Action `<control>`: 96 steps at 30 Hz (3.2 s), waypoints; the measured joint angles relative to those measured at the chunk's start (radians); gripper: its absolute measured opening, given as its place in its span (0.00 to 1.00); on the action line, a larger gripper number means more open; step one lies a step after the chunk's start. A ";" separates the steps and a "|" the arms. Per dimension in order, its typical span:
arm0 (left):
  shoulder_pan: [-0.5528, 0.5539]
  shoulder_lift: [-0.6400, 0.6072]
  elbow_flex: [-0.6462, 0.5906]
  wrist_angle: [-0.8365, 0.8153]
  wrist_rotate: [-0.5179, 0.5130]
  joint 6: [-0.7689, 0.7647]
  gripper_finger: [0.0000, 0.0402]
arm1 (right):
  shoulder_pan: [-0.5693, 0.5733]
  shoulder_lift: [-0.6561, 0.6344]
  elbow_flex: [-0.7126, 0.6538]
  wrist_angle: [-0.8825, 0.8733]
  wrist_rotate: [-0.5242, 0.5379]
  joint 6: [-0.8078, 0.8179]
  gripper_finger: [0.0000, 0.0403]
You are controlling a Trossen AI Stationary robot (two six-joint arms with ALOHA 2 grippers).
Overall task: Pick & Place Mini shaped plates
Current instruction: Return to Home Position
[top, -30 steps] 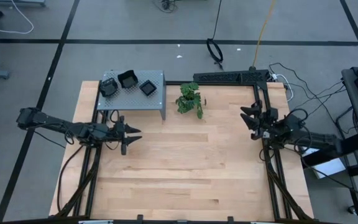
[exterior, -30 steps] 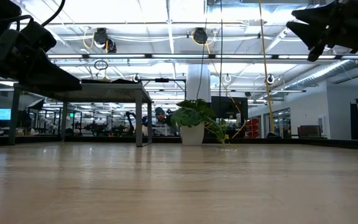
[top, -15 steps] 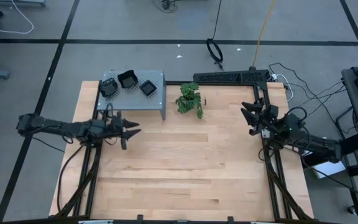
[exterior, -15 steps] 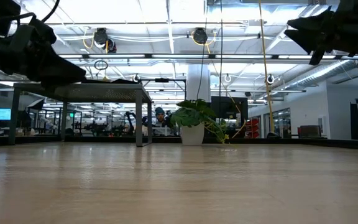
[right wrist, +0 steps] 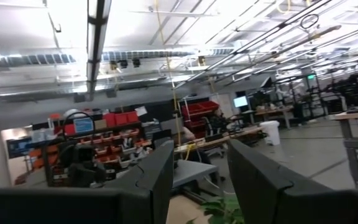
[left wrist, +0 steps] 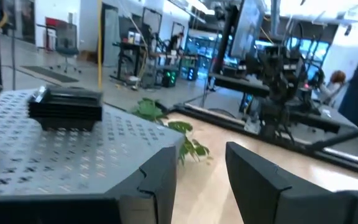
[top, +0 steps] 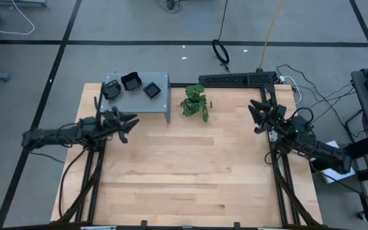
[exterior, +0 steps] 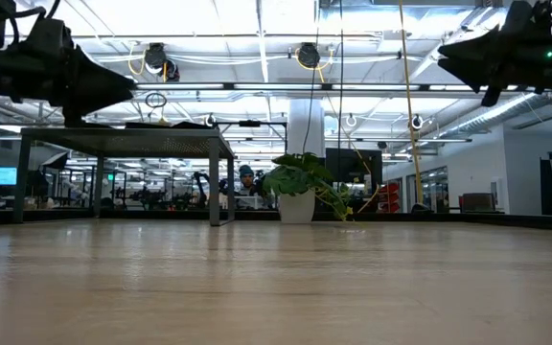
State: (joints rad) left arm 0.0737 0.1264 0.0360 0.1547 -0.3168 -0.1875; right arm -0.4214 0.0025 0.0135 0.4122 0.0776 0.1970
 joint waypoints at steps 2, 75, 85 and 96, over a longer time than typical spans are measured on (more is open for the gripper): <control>0.013 -0.019 0.000 -0.002 0.000 0.000 0.35 | -0.014 0.000 0.000 0.000 0.000 0.000 0.35; 0.073 -0.120 0.000 -0.001 0.000 0.000 0.35 | -0.142 0.001 0.000 0.000 0.000 0.000 0.35; 0.073 -0.120 0.000 -0.001 0.000 0.000 0.35 | -0.142 0.001 0.000 0.001 0.000 0.000 0.35; 0.073 -0.120 0.000 -0.001 0.000 0.000 0.35 | -0.142 0.001 0.000 0.001 0.000 0.000 0.35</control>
State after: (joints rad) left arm 0.1463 0.0063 0.0360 0.1533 -0.3167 -0.1871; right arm -0.5632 0.0032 0.0139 0.4129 0.0779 0.1970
